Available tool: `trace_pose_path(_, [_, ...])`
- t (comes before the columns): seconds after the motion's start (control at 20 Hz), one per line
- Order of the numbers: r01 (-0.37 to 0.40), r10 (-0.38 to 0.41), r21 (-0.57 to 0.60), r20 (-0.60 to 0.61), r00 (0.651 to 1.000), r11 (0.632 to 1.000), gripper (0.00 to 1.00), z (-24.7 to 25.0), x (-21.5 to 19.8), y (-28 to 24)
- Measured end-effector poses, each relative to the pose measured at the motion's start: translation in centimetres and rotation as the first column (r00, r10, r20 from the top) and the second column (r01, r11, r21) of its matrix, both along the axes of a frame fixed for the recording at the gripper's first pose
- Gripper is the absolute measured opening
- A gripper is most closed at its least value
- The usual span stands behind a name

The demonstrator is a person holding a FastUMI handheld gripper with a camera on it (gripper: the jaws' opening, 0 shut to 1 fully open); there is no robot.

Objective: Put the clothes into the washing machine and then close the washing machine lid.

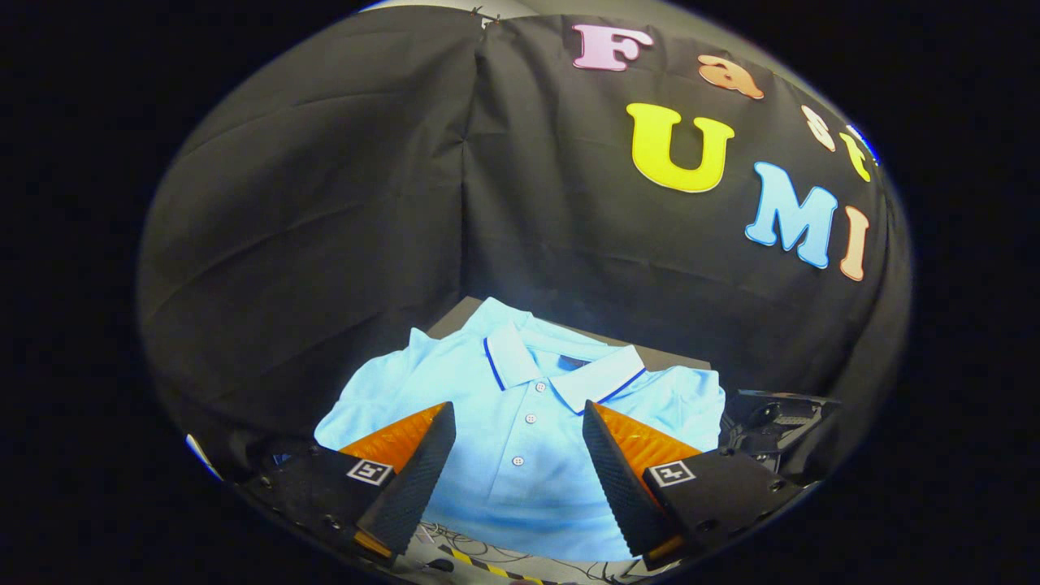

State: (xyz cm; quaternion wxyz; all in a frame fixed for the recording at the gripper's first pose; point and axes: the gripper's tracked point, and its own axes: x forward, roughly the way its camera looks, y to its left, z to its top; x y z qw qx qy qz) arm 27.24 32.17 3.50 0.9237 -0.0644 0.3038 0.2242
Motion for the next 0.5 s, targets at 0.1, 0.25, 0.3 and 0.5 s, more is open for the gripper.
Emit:
trace_pose_path(0.1, [0.000, -0.001, -0.021, -0.014, 1.000, 1.000, 0.98, -1.0, 0.9, 0.4])
trace_pose_path(0.25, [0.005, -0.006, -0.050, -0.035, 0.999, 0.999, 0.98, -2.8, 1.7, 0.7])
trace_pose_path(0.3, [0.009, -0.012, -0.056, -0.047, 0.999, 0.998, 0.98, -3.5, 1.8, 0.9])
trace_pose_path(0.5, [0.017, -0.021, -0.077, -0.054, 0.998, 0.997, 0.98, -4.9, 2.9, 0.9])
